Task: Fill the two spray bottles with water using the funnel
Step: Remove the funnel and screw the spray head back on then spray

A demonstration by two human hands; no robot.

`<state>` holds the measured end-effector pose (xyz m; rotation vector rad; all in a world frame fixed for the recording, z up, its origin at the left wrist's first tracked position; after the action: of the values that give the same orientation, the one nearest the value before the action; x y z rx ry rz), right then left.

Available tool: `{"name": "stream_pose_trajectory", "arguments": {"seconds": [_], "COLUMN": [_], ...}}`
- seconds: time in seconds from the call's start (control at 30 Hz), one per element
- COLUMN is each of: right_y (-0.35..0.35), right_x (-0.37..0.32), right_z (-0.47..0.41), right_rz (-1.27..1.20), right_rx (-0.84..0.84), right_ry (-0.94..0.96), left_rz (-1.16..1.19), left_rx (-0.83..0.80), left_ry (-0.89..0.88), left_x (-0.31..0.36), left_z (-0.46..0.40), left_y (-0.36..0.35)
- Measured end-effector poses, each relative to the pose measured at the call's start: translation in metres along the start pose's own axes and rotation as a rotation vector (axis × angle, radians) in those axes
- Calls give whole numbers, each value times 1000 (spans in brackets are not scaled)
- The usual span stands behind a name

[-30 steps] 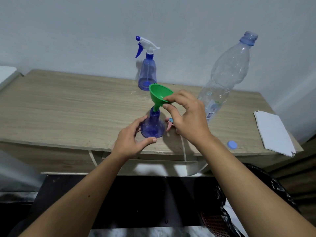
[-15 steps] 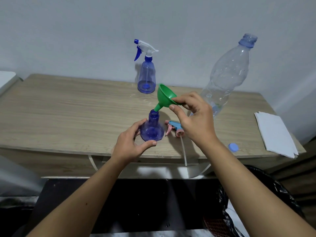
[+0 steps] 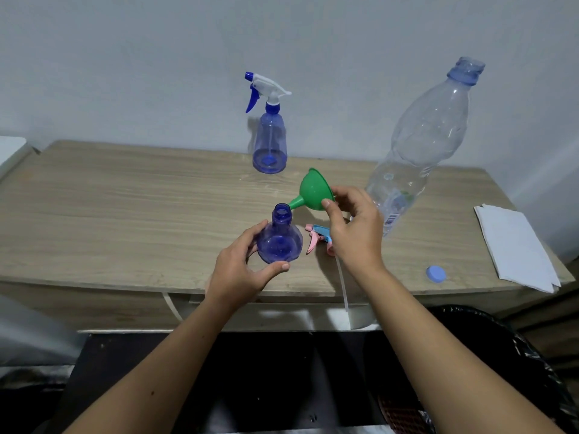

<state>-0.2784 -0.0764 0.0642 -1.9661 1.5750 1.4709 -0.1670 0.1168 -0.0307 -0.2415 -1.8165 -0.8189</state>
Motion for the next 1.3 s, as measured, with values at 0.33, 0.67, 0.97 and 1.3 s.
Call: {"name": "stream_pose_trajectory", "arguments": {"seconds": [0.33, 0.67, 0.97, 1.3], "right_y": [-23, -26, -21, 11], "right_x": [40, 52, 51, 43], "right_z": [-2, 1, 7, 44], "right_rz": [198, 240, 178, 252], "right_rx": [-32, -63, -77, -53], "right_ry": [-98, -126, -153, -193], "left_rz": [-6, -32, -8, -7], "left_rx": [4, -6, -21, -12], "left_ry": [-37, -50, -15, 5], "left_x": [-1, 1, 3, 5], "left_z": [-2, -2, -2, -1], "left_y": [1, 2, 2, 2]}}
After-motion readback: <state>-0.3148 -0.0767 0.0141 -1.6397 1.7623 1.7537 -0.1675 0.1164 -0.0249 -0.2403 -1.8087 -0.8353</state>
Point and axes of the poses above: each hand's wrist, its own z-axis away from the middle knuckle, its own y-axis out of the back of the hand, x = y × z, the point moved 3 cm from there along -z, towards the middle knuckle
